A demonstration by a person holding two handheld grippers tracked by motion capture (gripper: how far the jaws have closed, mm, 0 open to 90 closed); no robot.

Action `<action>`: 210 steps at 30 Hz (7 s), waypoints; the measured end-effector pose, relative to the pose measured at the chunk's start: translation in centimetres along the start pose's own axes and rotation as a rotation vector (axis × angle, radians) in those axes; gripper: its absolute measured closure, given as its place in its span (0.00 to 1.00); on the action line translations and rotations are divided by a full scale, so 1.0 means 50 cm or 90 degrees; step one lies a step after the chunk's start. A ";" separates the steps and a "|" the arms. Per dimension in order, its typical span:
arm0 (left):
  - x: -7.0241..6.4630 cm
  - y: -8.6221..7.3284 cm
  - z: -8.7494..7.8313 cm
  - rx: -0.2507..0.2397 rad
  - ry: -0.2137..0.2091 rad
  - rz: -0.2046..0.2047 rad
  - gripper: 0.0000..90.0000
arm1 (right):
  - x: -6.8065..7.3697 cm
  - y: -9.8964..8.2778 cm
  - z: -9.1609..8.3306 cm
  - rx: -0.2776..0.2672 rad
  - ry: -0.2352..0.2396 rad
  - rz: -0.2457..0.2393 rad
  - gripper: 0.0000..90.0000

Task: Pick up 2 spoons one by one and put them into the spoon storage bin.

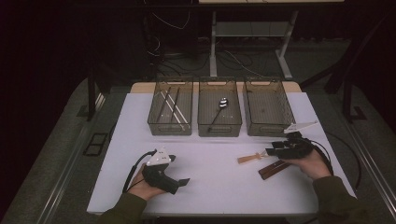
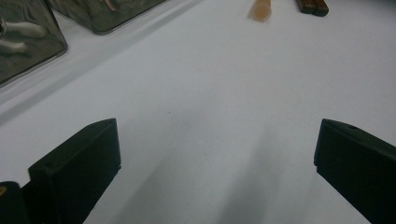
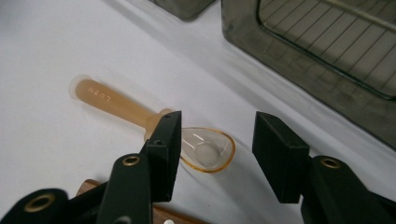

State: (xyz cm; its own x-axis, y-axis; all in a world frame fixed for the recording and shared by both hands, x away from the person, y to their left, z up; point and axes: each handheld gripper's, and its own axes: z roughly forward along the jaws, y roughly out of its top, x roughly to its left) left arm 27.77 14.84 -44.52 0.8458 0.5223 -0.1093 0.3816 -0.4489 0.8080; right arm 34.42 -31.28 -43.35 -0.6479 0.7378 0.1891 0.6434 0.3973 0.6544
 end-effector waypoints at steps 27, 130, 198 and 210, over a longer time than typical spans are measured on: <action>-0.002 0.000 0.001 0.006 -0.001 0.004 0.00 | 0.007 -0.012 0.016 0.070 0.046 -0.081 0.89; -0.002 -0.001 0.003 -0.009 -0.008 0.000 0.00 | 0.089 0.277 0.112 -0.057 -0.040 -0.043 0.96; -0.004 -0.001 0.004 -0.002 -0.010 0.004 0.00 | -0.006 0.004 -0.025 0.027 -0.082 -0.031 1.00; -0.004 -0.001 0.005 -0.002 -0.010 0.005 0.00 | -0.032 -0.020 -0.021 0.065 -0.113 -0.023 1.00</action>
State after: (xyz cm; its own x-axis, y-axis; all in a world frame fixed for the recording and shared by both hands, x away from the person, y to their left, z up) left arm 27.65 14.57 -44.67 0.8546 0.5069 -0.1126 0.3741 -0.4508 0.8105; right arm 34.37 -33.41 -43.51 -0.5957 0.8027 0.0293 0.6648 0.4723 0.5787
